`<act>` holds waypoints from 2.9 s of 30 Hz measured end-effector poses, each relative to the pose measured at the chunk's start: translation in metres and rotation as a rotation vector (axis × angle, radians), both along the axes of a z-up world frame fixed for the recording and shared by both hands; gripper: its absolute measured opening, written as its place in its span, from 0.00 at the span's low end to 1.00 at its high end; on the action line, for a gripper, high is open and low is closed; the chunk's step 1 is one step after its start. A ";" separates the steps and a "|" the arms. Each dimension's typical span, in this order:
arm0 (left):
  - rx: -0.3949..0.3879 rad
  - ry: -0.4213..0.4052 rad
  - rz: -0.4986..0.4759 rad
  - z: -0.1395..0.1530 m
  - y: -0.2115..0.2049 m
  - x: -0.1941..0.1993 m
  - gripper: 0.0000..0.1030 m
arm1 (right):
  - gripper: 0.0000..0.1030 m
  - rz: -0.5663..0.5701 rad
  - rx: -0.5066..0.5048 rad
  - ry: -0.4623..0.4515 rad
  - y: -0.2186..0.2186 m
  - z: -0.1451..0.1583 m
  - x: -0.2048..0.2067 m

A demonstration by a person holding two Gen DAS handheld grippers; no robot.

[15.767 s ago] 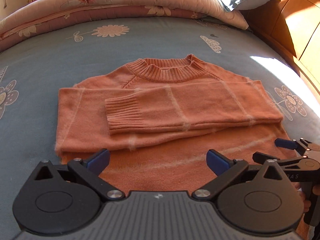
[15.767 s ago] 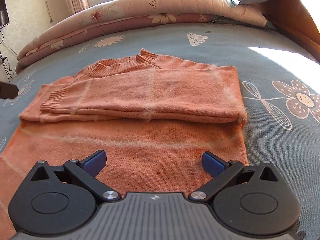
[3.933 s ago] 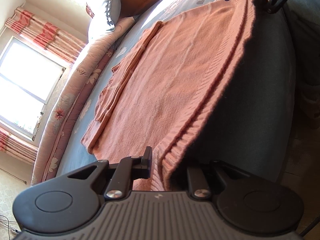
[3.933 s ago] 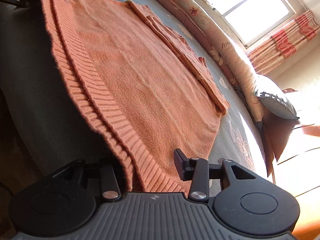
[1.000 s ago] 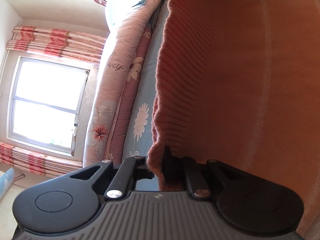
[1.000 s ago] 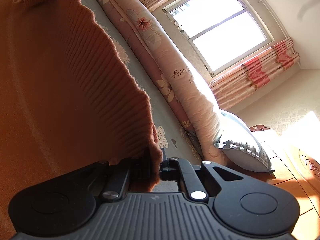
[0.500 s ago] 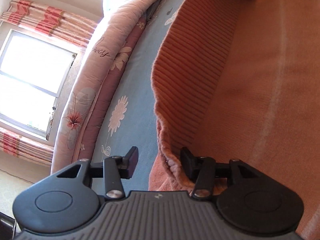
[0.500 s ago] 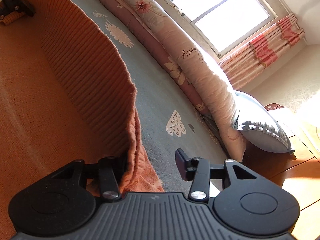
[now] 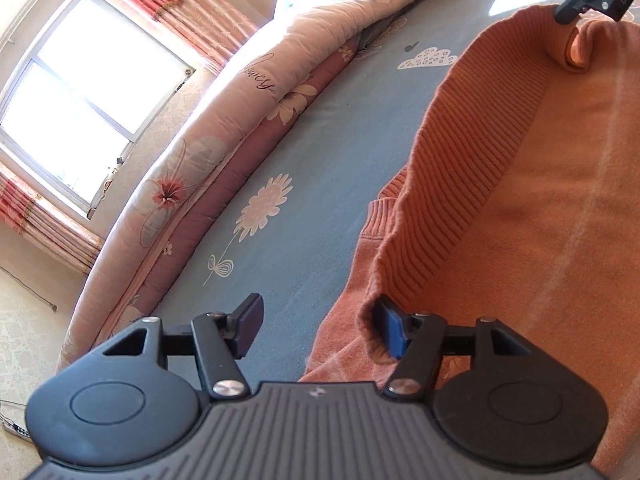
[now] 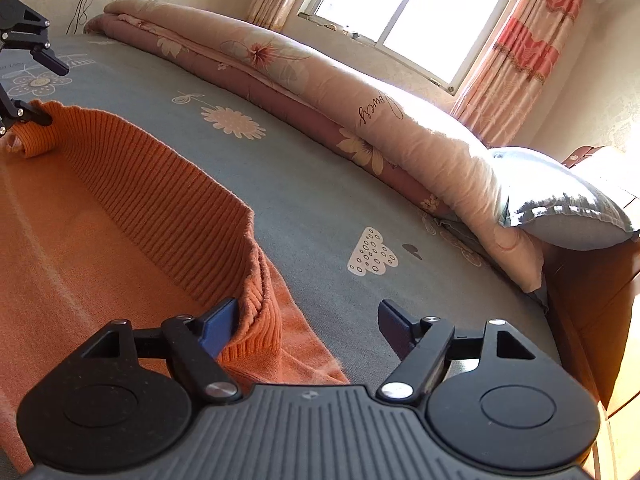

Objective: Fold clothes

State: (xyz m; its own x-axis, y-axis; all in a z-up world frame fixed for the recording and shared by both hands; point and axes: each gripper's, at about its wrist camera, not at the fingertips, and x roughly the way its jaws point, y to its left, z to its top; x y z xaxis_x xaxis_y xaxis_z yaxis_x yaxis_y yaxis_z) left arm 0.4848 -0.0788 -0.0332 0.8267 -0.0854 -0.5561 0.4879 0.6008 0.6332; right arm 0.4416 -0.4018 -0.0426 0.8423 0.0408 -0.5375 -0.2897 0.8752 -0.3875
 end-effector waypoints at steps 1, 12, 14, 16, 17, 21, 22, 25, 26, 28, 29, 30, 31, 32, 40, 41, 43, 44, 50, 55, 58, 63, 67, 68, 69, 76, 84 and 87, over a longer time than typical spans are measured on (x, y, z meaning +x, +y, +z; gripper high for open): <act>-0.023 0.006 0.018 0.001 0.003 0.003 0.62 | 0.78 -0.019 0.030 0.008 -0.006 0.001 0.002; -0.374 0.108 0.167 0.029 0.037 0.030 0.62 | 0.78 -0.132 0.322 0.007 -0.051 0.012 0.012; -0.366 0.116 0.149 0.027 0.038 0.022 0.62 | 0.78 -0.095 0.332 0.026 -0.050 0.011 0.008; -0.336 0.121 0.117 0.025 0.036 0.009 0.62 | 0.74 -0.052 0.323 0.048 -0.046 0.007 0.002; -0.325 0.132 0.091 0.023 0.034 -0.001 0.62 | 0.72 -0.032 0.316 0.060 -0.044 0.004 -0.002; -0.293 0.198 -0.015 0.009 0.026 -0.035 0.64 | 0.67 0.036 0.209 0.104 -0.028 -0.014 -0.013; -0.282 0.212 -0.026 0.004 0.023 -0.039 0.65 | 0.58 0.034 0.174 0.119 -0.024 -0.020 -0.012; -0.247 0.238 -0.034 -0.010 0.016 -0.047 0.65 | 0.15 0.006 0.106 0.167 -0.017 -0.034 -0.007; -0.240 0.242 -0.027 -0.015 0.014 -0.046 0.65 | 0.14 -0.016 0.135 0.171 -0.022 -0.034 -0.006; -0.235 0.249 -0.012 -0.021 0.013 -0.044 0.65 | 0.14 -0.072 0.228 0.172 -0.036 -0.032 -0.006; -0.238 0.253 -0.005 -0.023 0.014 -0.043 0.65 | 0.14 -0.100 0.274 0.172 -0.043 -0.031 -0.006; -0.244 0.261 0.004 -0.025 0.015 -0.042 0.65 | 0.14 -0.133 0.340 0.181 -0.053 -0.032 -0.005; -0.250 0.269 0.013 -0.027 0.016 -0.040 0.65 | 0.15 -0.170 0.420 0.196 -0.067 -0.034 -0.003; -0.257 0.277 0.023 -0.029 0.017 -0.039 0.65 | 0.15 -0.206 0.491 0.219 -0.079 -0.038 -0.001; -0.255 0.274 0.043 -0.034 0.020 -0.042 0.68 | 0.30 -0.240 0.648 0.256 -0.097 -0.053 -0.001; -0.256 0.274 0.041 -0.034 0.020 -0.043 0.68 | 0.31 -0.229 0.649 0.260 -0.095 -0.052 0.000; -0.257 0.270 0.037 -0.035 0.020 -0.046 0.68 | 0.29 -0.232 0.623 0.272 -0.090 -0.053 0.004; -0.257 0.268 0.037 -0.035 0.020 -0.047 0.68 | 0.24 -0.235 0.613 0.271 -0.088 -0.053 0.004; -0.288 0.246 0.070 -0.032 0.035 -0.055 0.68 | 0.12 -0.250 0.634 0.215 -0.090 -0.041 -0.006; -0.393 0.255 0.137 -0.025 0.058 -0.063 0.68 | 0.21 -0.260 0.698 0.273 -0.098 -0.043 -0.014; -0.421 0.257 0.130 -0.025 0.060 -0.076 0.69 | 0.32 -0.237 0.770 0.261 -0.102 -0.041 -0.040; -0.459 0.219 0.157 -0.029 0.060 -0.096 0.69 | 0.38 -0.240 0.837 0.281 -0.105 -0.049 -0.087; -0.583 0.228 0.224 -0.028 0.079 -0.102 0.70 | 0.37 -0.218 0.856 0.284 -0.100 -0.052 -0.108; -0.603 0.240 0.241 -0.029 0.085 -0.101 0.71 | 0.37 -0.222 0.852 0.292 -0.099 -0.053 -0.109; -0.623 0.252 0.257 -0.030 0.090 -0.101 0.71 | 0.37 -0.226 0.848 0.299 -0.098 -0.054 -0.109; -0.747 0.322 0.291 -0.032 0.118 -0.105 0.70 | 0.10 -0.217 0.768 0.298 -0.094 -0.046 -0.124; -0.960 0.385 0.315 -0.041 0.155 -0.094 0.71 | 0.17 -0.244 0.888 0.333 -0.102 -0.075 -0.121; -1.030 0.466 0.304 -0.050 0.162 -0.086 0.71 | 0.18 -0.243 0.889 0.322 -0.099 -0.078 -0.122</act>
State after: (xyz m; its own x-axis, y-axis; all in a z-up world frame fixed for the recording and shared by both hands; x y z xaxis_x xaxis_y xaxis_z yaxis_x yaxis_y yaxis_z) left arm 0.3988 0.0837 -0.0832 0.6253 -0.5062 -0.5940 0.2923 0.8576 -0.4232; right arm 0.3194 -0.5006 -0.1204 0.6996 0.3877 -0.6002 -0.0394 0.8597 0.5093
